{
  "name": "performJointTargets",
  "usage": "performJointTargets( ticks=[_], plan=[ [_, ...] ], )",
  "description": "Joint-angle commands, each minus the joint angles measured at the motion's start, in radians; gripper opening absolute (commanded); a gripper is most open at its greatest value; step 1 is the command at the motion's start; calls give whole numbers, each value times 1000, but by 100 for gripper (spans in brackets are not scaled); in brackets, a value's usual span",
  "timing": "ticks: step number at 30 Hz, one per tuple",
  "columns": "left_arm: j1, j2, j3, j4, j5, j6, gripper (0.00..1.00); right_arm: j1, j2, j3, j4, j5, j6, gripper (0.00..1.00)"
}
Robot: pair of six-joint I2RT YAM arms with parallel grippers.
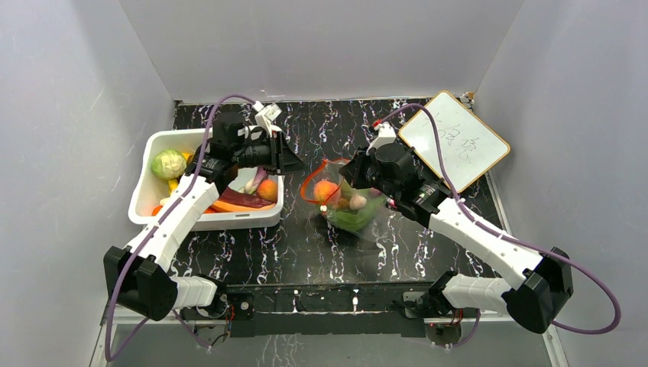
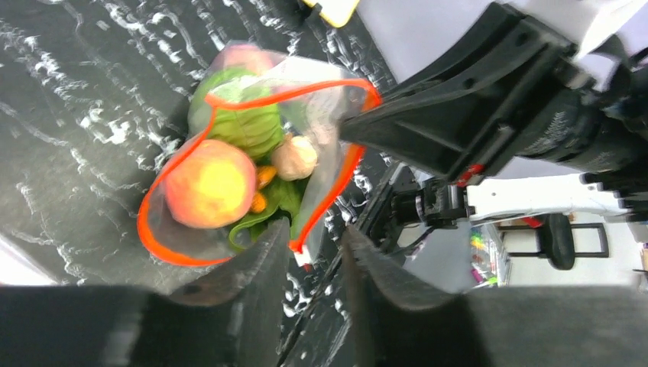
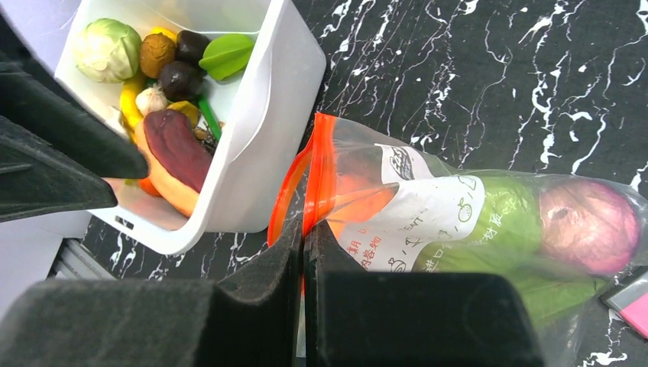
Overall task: Place the food in the zip-top bag and seal the zipper
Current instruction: Adjust the zipper food storage bag at the center of the board, then pick up the fake vegetable from the bin.
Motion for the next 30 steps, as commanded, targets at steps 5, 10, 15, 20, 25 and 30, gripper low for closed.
performJointTargets(
  ticks=[5, 10, 15, 20, 25, 30],
  plan=[
    [-4, -34, 126, -264, -296, 185, 98, 5, -61, 43, 113, -53, -1, 0],
    [-3, -31, 201, -373, -490, 254, 98, 5, -94, 42, 114, -53, -5, 0],
    [3, -33, 219, -410, -749, 272, 98, 5, -119, 33, 113, -53, -12, 0],
    [65, -7, 221, -430, -905, 331, 98, 4, -141, 17, 120, -68, -13, 0],
    [276, -4, 194, -401, -831, 310, 93, 4, -156, 14, 116, -80, -27, 0],
    [393, -31, 108, -302, -861, 295, 81, 3, -174, 6, 112, -84, -33, 0]
  ],
)
